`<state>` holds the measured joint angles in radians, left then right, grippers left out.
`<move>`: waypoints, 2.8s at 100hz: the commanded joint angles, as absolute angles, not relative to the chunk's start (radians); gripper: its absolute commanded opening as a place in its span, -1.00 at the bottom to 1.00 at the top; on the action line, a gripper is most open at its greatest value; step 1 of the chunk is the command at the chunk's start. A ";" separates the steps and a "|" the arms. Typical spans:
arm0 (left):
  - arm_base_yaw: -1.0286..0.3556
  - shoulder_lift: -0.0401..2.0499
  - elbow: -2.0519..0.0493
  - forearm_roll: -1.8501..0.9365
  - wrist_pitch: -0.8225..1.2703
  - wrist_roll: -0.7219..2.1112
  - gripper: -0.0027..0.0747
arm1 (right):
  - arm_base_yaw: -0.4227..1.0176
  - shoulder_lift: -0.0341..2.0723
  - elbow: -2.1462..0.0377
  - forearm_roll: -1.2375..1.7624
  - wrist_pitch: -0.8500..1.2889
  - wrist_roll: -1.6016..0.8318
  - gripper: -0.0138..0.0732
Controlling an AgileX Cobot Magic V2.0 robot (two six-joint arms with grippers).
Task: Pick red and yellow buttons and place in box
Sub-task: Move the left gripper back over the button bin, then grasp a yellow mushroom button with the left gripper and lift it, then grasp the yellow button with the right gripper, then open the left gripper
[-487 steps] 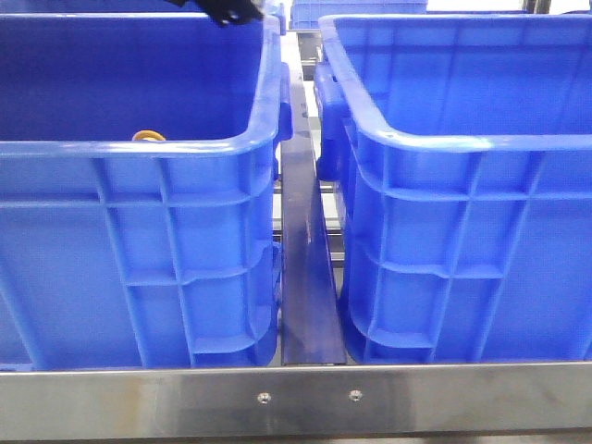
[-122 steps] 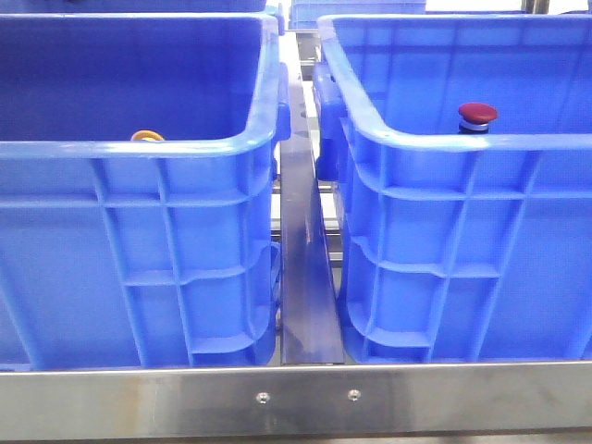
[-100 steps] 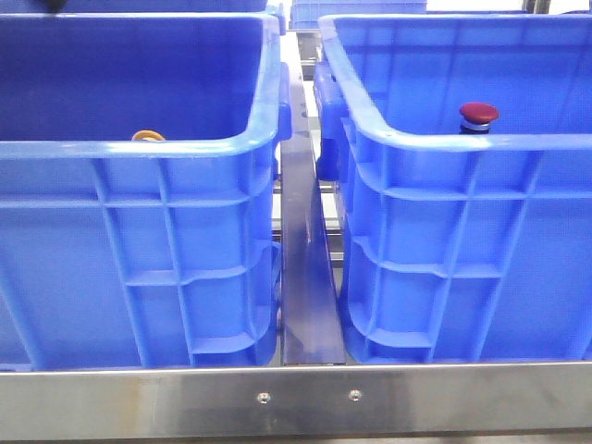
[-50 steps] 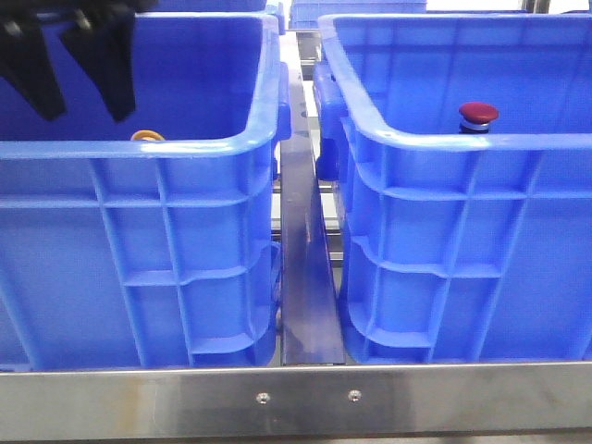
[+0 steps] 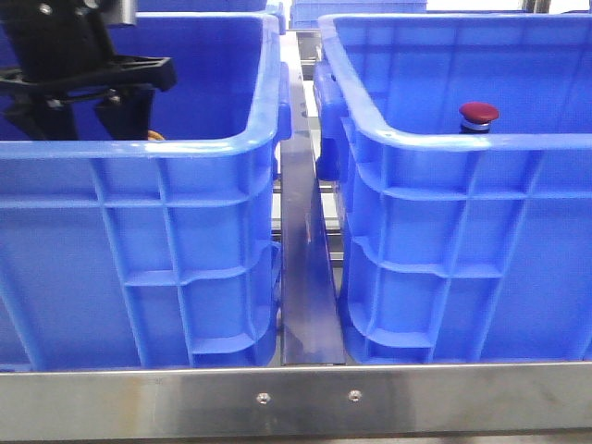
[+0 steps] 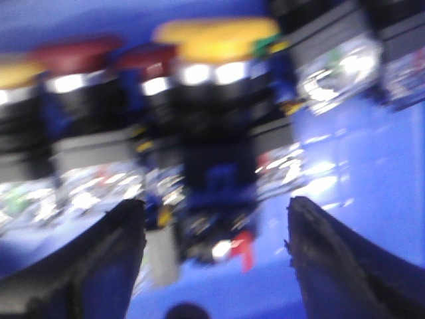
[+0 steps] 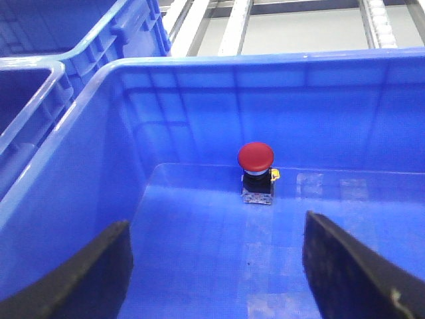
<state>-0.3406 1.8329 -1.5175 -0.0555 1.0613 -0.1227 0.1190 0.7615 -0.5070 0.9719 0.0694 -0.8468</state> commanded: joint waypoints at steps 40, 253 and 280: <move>-0.330 1.807 -1.552 -0.083 0.953 -0.117 -0.03 | 0.119 0.755 -0.532 0.969 0.017 -0.855 0.60; -0.697 1.397 -1.418 -0.265 0.898 0.188 -0.74 | 0.119 1.058 -0.889 1.334 0.772 -0.740 0.60; -0.697 1.397 -1.418 -0.265 0.900 0.188 -0.74 | 0.139 1.261 -1.001 1.454 0.906 -0.738 0.60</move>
<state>-0.6891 1.4297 -1.3928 -0.2383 0.9450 0.1900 0.1276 1.2355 -0.9450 1.3592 0.8698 -0.7389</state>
